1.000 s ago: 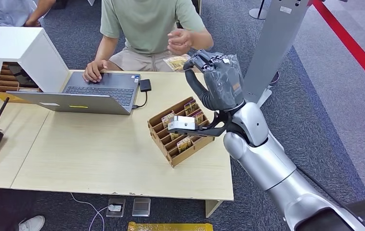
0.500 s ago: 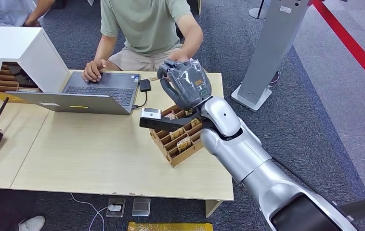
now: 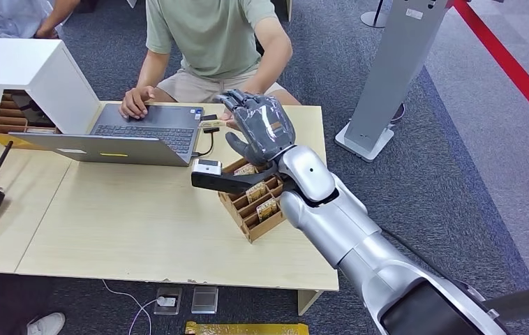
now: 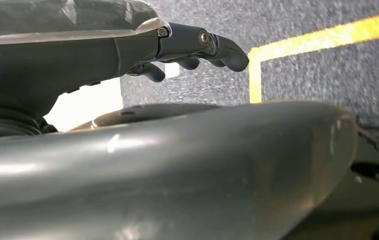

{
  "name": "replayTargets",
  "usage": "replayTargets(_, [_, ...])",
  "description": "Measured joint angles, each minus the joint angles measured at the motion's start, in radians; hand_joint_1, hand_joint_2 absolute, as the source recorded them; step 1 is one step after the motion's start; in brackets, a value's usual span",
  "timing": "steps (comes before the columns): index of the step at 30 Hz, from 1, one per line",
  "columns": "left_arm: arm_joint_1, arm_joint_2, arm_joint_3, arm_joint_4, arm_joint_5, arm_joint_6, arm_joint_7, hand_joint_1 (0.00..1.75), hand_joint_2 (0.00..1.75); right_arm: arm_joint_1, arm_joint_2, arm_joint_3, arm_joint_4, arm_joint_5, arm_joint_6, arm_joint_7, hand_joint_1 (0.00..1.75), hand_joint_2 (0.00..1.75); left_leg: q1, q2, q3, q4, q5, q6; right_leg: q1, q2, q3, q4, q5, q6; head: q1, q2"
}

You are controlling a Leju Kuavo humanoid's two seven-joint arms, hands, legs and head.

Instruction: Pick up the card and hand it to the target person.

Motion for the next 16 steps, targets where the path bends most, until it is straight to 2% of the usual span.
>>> replayTargets(3, [0.000, 0.006, 0.000, 0.000, 0.014, -0.091, -0.014, 0.00, 0.00, 0.000, 0.000, -0.006, 0.003, -0.082, 0.003, -0.032, 0.00, 1.75, 0.000, 0.000, 0.000, 0.000, 0.000, 0.000, 0.000, 0.000, 0.000, 0.000, 0.000, 0.000, 0.000, 0.000])
replayTargets(6, [0.007, 0.033, 0.000, -0.005, 0.055, -0.244, -0.025, 0.00, 0.00, 0.001, -0.009, -0.029, 0.003, -0.236, 0.017, -0.102, 0.00, 1.75, 0.000, 0.000, 0.000, 0.000, 0.000, 0.000, 0.000, 0.000, -0.001, 0.000, 0.000, 0.000, -0.001, 0.000])
replayTargets(8, [0.013, 0.048, 0.000, -0.010, 0.072, -0.293, -0.026, 0.00, 0.00, 0.005, -0.024, -0.049, -0.001, -0.316, 0.034, -0.131, 0.00, 1.75, 0.000, 0.000, 0.001, 0.000, 0.000, 0.000, 0.000, 0.000, -0.001, 0.000, 0.000, 0.000, -0.002, 0.000])
replayTargets(11, [0.015, 0.053, 0.000, -0.012, 0.102, -0.271, -0.017, 0.00, 0.00, 0.041, -0.070, -0.075, -0.047, -0.395, 0.093, -0.114, 0.00, 1.75, 0.000, 0.000, 0.001, 0.000, 0.000, 0.000, 0.000, 0.000, 0.000, -0.001, 0.000, 0.000, -0.002, 0.000])
replayTargets(16, [0.018, 0.044, 0.000, -0.012, 0.139, -0.163, 0.006, 0.00, 0.00, 0.150, -0.192, -0.111, -0.199, -0.505, 0.245, -0.016, 0.00, 1.75, 0.000, 0.000, 0.001, 0.000, 0.000, 0.000, 0.000, 0.000, 0.001, -0.003, 0.001, 0.001, 0.000, 0.000])
